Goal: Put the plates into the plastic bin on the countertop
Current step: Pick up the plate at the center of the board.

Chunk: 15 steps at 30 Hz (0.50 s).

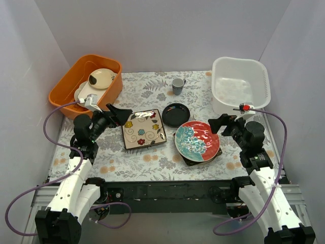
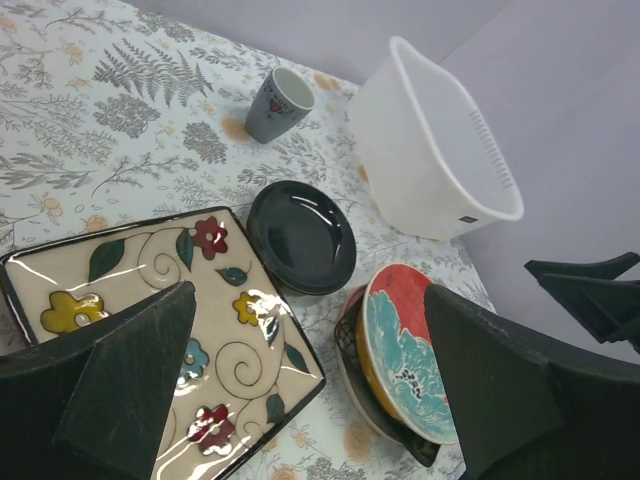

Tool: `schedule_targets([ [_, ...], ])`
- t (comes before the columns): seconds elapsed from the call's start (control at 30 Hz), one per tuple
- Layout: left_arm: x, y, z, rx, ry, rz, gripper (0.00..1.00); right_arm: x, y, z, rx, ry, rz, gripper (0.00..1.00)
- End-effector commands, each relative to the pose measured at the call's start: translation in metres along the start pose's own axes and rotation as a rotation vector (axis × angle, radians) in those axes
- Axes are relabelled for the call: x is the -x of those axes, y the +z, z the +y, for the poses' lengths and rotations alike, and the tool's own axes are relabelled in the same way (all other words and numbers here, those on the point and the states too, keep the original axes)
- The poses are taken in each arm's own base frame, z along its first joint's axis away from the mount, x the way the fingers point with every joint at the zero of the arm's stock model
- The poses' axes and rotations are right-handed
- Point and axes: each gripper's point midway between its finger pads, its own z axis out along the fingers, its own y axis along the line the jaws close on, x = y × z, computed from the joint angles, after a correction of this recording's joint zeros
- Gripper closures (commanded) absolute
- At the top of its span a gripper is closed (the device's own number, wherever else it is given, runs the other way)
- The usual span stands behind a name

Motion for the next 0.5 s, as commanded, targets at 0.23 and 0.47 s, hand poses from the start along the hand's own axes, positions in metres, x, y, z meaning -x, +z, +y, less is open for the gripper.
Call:
schedule_targets([
  [0.23, -0.023, 0.007, -0.011, -0.092, -0.129, 0.132, 0.02, -0.011, -0.014, 0.013, 0.069, -0.066, 0.087, 0.02],
  [0.47, -0.009, 0.003, -0.046, -0.262, -0.128, 0.109, 0.02, -0.015, -0.020, -0.001, -0.009, -0.067, 0.092, 0.02],
])
